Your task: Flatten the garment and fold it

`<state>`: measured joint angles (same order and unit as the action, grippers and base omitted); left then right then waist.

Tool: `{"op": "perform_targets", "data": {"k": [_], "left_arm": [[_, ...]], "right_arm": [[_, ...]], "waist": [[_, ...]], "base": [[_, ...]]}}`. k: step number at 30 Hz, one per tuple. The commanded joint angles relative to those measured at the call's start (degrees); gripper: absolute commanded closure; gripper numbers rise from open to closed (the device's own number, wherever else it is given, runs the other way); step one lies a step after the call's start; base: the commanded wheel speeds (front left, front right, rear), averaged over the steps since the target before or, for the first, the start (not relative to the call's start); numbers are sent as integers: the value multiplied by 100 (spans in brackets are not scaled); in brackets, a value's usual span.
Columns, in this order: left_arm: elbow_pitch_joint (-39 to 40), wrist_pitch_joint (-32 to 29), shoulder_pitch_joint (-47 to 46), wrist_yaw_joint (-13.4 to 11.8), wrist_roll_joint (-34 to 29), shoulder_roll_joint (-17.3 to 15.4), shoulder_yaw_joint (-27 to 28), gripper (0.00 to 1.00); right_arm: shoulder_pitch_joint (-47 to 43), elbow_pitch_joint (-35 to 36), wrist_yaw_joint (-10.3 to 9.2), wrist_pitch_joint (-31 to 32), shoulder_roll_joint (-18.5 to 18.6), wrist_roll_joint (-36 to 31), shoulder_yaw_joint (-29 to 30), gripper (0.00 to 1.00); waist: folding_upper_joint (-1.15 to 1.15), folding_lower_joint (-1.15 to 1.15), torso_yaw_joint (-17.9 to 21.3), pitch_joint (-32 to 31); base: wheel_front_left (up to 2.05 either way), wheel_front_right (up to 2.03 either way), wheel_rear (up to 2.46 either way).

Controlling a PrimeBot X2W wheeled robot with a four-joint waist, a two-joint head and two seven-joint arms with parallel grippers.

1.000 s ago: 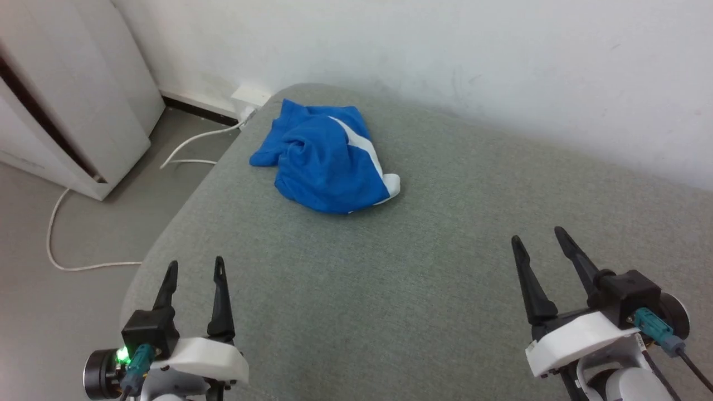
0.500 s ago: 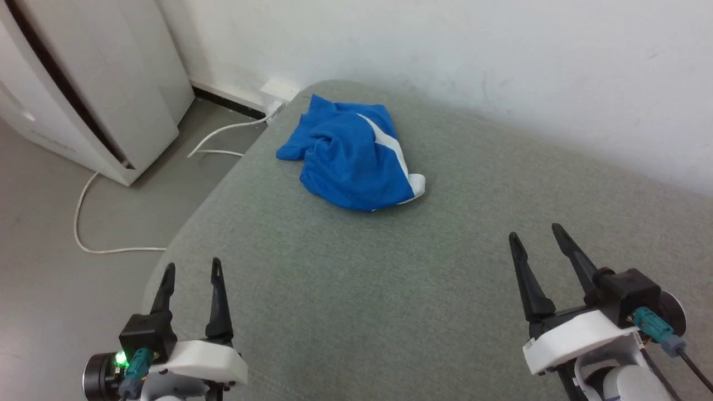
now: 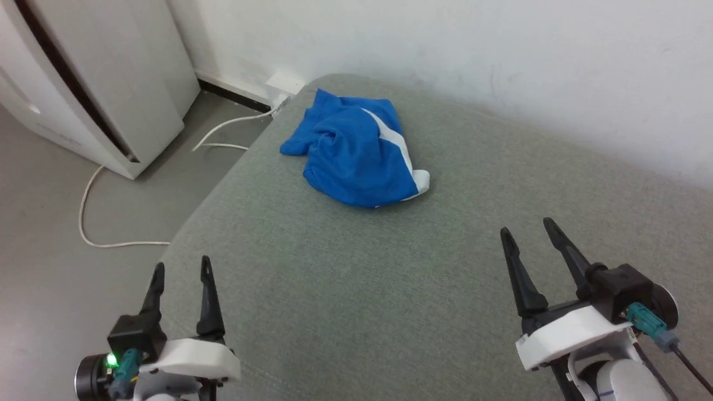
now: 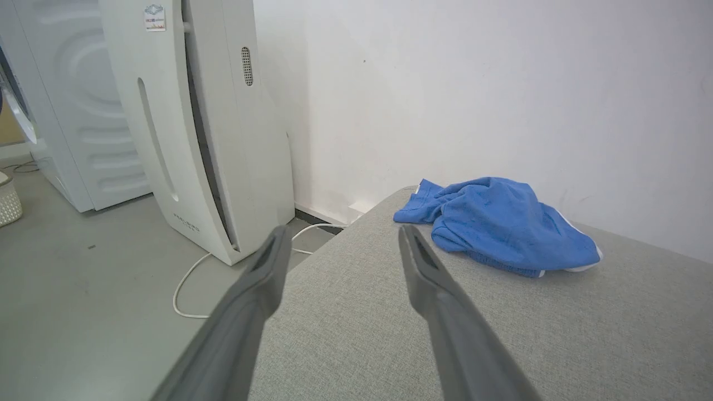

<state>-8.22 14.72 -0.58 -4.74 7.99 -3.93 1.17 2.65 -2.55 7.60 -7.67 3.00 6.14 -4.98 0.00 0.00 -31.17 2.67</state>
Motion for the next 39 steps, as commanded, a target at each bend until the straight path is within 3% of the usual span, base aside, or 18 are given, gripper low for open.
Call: {"op": "perform_targets", "data": {"k": [1, 6, 11, 16, 20, 27, 34, 35, 37, 39], "left_arm": [[10, 28, -186, 4, 97, -25, 53, 0], [-178, -23, -639, 183, 371, -68, 152, 0], [-410, -510, -1572, 448, 680, -406, 296, 0], [-735, -1495, -2447, 647, 1085, -811, 489, 0], [-977, -2537, -2969, 667, 1513, -1034, 670, 0], [-1435, -4148, -3465, 241, 2065, -1279, 1009, 0], [-1580, -5266, -3198, -267, 2130, -1470, 1091, 0], [-1541, -5384, -3124, -282, 2100, -1497, 1047, 23], [-1370, -5424, -3011, -230, 2057, -1539, 978, 98], [-1121, -5013, -2962, -197, 1921, -1614, 994, 100]], "right_arm": [[170, 31, -11, -9, -13, 28, -37, 0], [405, 88, -11, 12, -13, 2, -209, 0], [700, 130, -11, 4, -13, -50, -398, 0], [889, 75, -11, -133, -13, -14, -397, 0], [1056, 22, -11, -252, -13, 68, -439, 0], [1381, -98, -11, -457, -13, 261, -596, 0], [1484, -325, -11, -595, -13, 330, -670, 0], [1483, -358, -11, -606, -13, 332, -682, 0], [1469, -419, -11, -625, -13, 338, -697, 0], [1439, -483, -11, -639, -13, 340, -709, 0]], "waist": [[0, 0, 215, 181], [0, 0, 748, 587], [0, 0, 1653, 1279], [0, 0, 2426, 1890], [0, 0, 2913, 2377], [0, 0, 3430, 3019], [0, 0, 3488, 2996], [0, 0, 3464, 2924], [0, 0, 3396, 2745], [0, 0, 3320, 2513]], "base": [[0, 0, 0], [0, 0, 0], [0, 0, 0], [0, 0, 0], [0, 0, 0], [0, 0, 0], [0, 0, 0], [0, 0, 0], [0, 0, 0], [0, 0, 0]]}}
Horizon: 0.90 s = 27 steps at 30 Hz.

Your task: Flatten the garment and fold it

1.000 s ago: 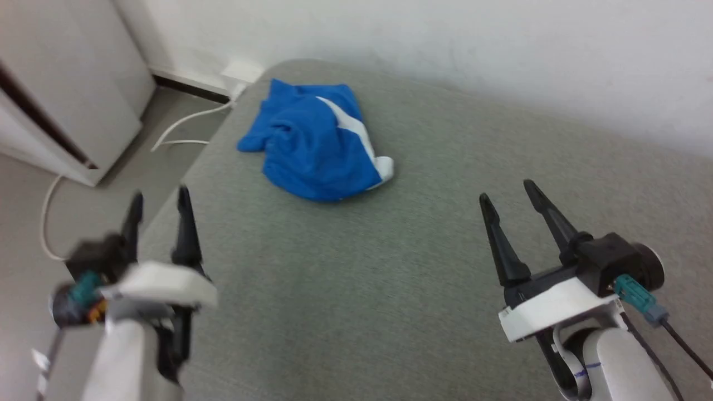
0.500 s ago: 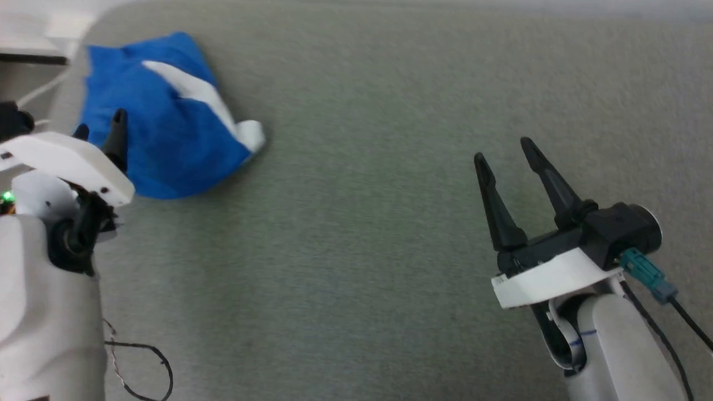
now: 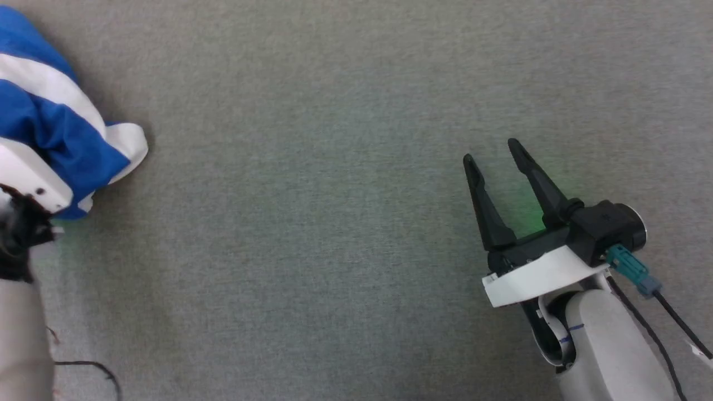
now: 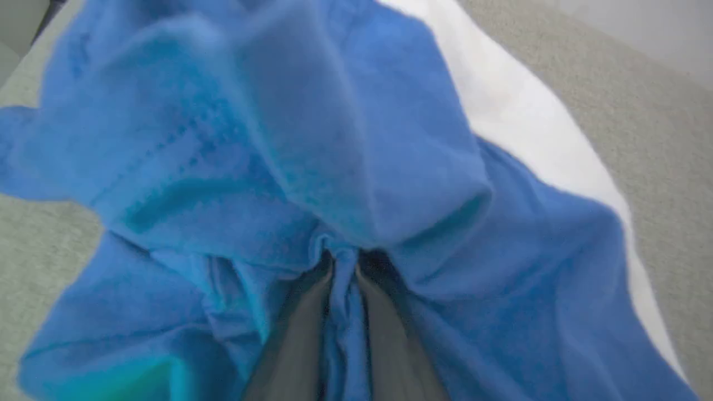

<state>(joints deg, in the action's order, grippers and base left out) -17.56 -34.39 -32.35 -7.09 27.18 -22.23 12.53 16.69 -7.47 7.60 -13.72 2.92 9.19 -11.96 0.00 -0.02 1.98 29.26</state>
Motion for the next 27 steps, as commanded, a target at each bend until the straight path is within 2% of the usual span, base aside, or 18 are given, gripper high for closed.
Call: {"op": "perform_targets", "data": {"k": [1, 8, 11, 13, 17, 20, 27], "left_arm": [[-74, 206, 227, 43, -103, 179, -133, 100], [486, 2473, 133, 104, -824, 183, -312, 100], [626, 3255, 6, 223, -1083, 219, -546, 100], [692, 3561, -71, 332, -1150, 297, -722, 100], [801, 3929, -269, 525, -1241, 523, -1127, 100], [899, 4004, -392, 645, -1278, 819, -1520, 100], [479, 3763, -416, 1032, -1229, 1548, -2549, 100]], "right_arm": [[15, -27, -11, -41, -4, 33, -17, 0], [-267, -188, -11, -51, -4, 42, 88, 0], [-430, -221, -11, -29, -4, 58, 147, 0], [-558, -212, -11, 5, -4, 70, 216, 0], [-777, -132, -11, 100, -4, 46, 368, 0], [-911, -22, -11, 179, -4, 10, 512, 0], [-1061, 266, -11, 365, -4, -51, 724, 0]], "waist": [[0, 2, -31, -286], [0, 2, -205, -1325], [0, 2, -172, -1727], [0, 2, -124, -1952], [0, 2, 69, -2292], [0, 2, 252, -2424], [0, 2, 757, -2435]], "base": [[0, 0, 0], [0, 0, 0], [0, 0, 0], [0, 0, 0], [0, 0, 0], [0, 0, 0], [0, 0, 0]]}}
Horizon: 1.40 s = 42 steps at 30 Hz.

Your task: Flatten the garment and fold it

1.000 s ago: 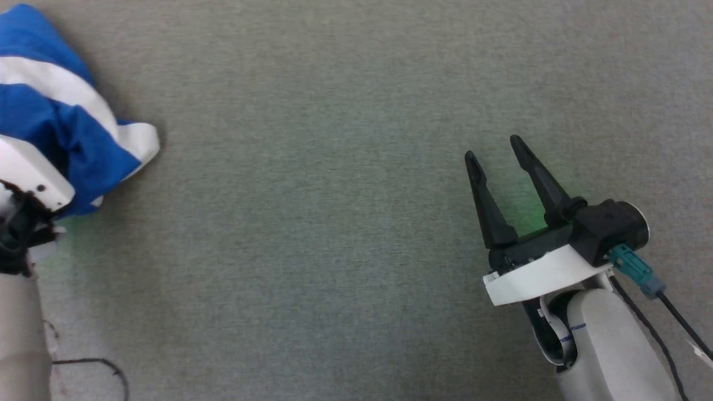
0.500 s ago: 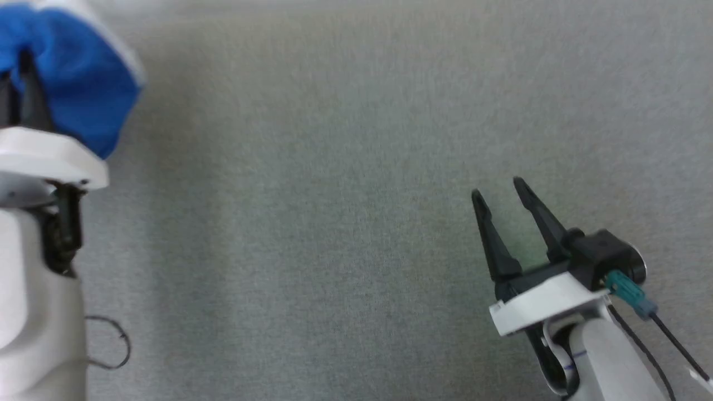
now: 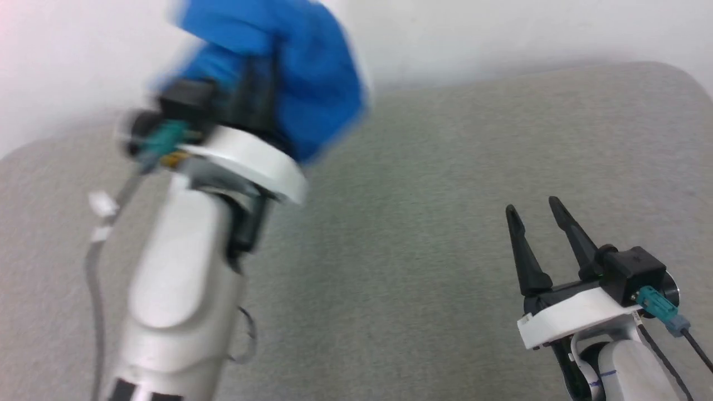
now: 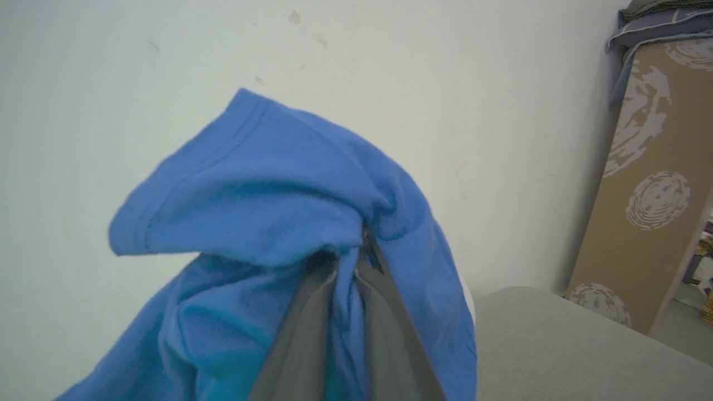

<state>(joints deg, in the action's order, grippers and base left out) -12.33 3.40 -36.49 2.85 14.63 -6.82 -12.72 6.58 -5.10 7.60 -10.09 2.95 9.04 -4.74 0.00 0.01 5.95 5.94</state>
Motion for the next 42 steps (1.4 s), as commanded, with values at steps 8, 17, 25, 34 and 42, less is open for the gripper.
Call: {"op": "perform_targets", "data": {"k": [8, 17, 25, 34, 42], "left_arm": [[-1651, -1586, 423, 421, 686, 267, -1241, 100], [-2779, -3234, 655, 429, 1124, 246, -1658, 0], [-1922, -1433, 802, 121, 1229, 229, -1105, 0], [-862, 1061, 1587, -423, 888, -130, -361, 0], [277, 1157, 2764, -497, 622, -258, 647, 0]], "right_arm": [[-19, 161, -11, 70, -7, 53, -149, 0], [-28, 108, -11, 54, -7, 83, -205, 0], [-125, 111, -11, 129, -7, 13, -189, 0], [-313, 203, -11, 250, -7, -90, -62, 0], [-434, 290, -11, 391, -7, -150, 127, 0]], "waist": [[0, -1, 961, 103], [0, -1, 1149, 164], [0, -1, 818, -74], [0, -1, 275, -383], [0, -1, -175, -463]], "base": [[0, 0, 0], [0, 0, 0], [0, 0, 0], [0, 0, 0], [0, 0, 0]]}}
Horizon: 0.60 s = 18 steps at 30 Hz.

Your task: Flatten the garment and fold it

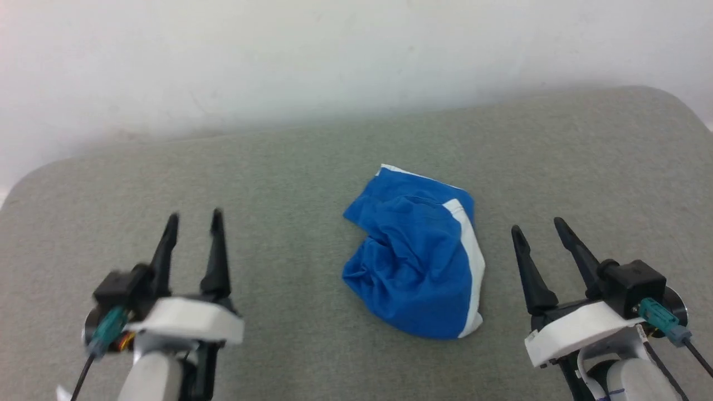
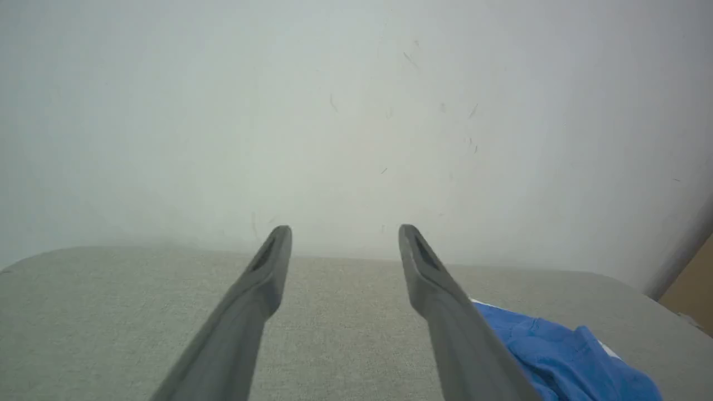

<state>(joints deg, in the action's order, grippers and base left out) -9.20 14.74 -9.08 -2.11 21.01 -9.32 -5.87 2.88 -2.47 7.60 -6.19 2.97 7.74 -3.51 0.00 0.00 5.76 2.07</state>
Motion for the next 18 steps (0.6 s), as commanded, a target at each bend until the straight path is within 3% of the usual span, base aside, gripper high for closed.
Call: {"op": "perform_targets", "data": {"k": [1, 7, 14, 18], "left_arm": [[72, 24, 184, 14, -45, 18, 93, 0], [493, 25, 733, 209, -241, 248, 704, 0], [573, 25, 648, 477, -492, 499, 907, 0], [478, 25, 544, 561, -591, 570, 918, 0]], "right_arm": [[-69, 22, -11, 32, -10, -18, 23, 0], [134, -315, -11, 623, -10, 283, 267, 0], [798, -1454, -11, 2465, -10, 761, 474, 0], [1063, -1866, -11, 3169, -10, 1127, 373, 0]], "waist": [[0, 0, -198, -78], [0, 0, -449, 67], [0, 0, -697, 340], [0, 0, -786, 417]], "base": [[0, 0, 0], [0, 0, 0], [0, 0, 0], [0, 0, 0]]}}
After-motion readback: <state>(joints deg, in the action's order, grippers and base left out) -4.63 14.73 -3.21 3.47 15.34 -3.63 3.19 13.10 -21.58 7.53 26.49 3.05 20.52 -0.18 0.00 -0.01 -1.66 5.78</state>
